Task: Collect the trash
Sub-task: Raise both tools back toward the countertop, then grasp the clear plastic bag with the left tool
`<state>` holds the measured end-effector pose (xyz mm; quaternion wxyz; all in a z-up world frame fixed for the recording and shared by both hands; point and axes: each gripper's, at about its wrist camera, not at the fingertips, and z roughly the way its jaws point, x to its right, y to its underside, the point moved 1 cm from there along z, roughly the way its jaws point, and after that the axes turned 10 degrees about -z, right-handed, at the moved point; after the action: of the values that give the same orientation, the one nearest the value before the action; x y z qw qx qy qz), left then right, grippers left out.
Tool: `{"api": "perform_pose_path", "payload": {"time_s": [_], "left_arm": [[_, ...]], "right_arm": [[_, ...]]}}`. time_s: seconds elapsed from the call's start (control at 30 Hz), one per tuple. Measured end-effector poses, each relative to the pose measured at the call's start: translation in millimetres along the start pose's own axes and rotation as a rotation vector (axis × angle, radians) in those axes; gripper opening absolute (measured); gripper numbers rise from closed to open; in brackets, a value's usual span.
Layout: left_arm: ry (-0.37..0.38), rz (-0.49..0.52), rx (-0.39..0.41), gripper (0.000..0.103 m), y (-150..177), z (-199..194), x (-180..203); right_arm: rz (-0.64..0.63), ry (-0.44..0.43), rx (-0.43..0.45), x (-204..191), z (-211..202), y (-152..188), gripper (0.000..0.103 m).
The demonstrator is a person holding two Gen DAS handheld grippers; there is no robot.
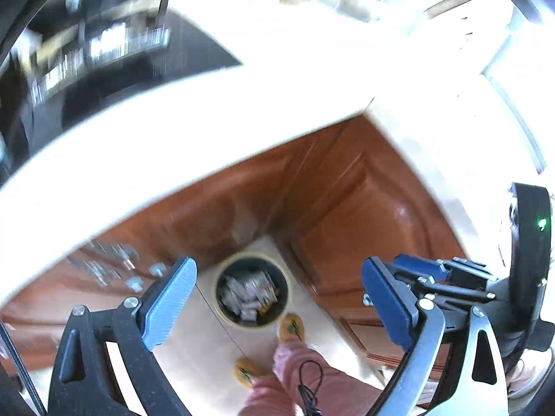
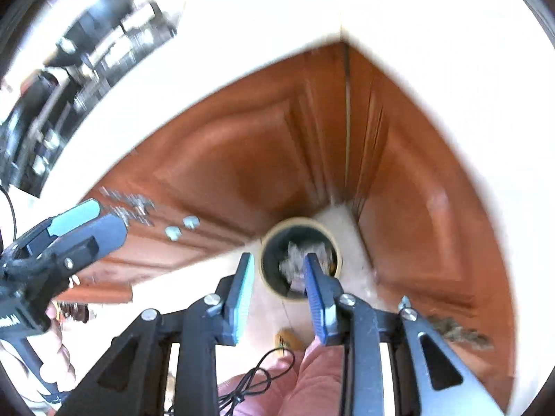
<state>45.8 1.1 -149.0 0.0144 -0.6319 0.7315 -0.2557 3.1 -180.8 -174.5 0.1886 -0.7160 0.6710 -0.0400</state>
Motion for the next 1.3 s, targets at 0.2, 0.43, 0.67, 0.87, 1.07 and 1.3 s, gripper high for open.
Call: {"api": "perform_pose_path", "payload": {"time_s": [0.2, 0.43, 0.67, 0.87, 1.07, 1.3], "left_arm": [[0.064, 0.033, 0.104, 0.095, -61, -67, 27], [0.013, 0.119, 0.202, 0.095, -146, -92, 53], [-0.003, 0.016, 0.124, 0.095, -255, -38, 55], [-0.059, -0.064, 0.058, 0.095, -351, 40, 49], [-0.041, -0.108, 0.015, 0.095, -425, 123, 33], [0.043, -0.148, 0.01, 0.095, -475, 202, 17]], "right_arm": [[0.044, 0.051, 0.209, -3, -86, -53, 0.03], [0.058, 0.091, 0.357, 2, -134, -128, 0.03], [0.044, 0.077, 0.411, 25, -120, -223, 0.03], [-0.011, 0.105, 0.414, 44, -74, -299, 0.03], [0.026, 0.103, 0.415, 77, -30, -355, 0.03], [0.173, 0.1, 0.447, 107, 9, -390, 0.03]]}}
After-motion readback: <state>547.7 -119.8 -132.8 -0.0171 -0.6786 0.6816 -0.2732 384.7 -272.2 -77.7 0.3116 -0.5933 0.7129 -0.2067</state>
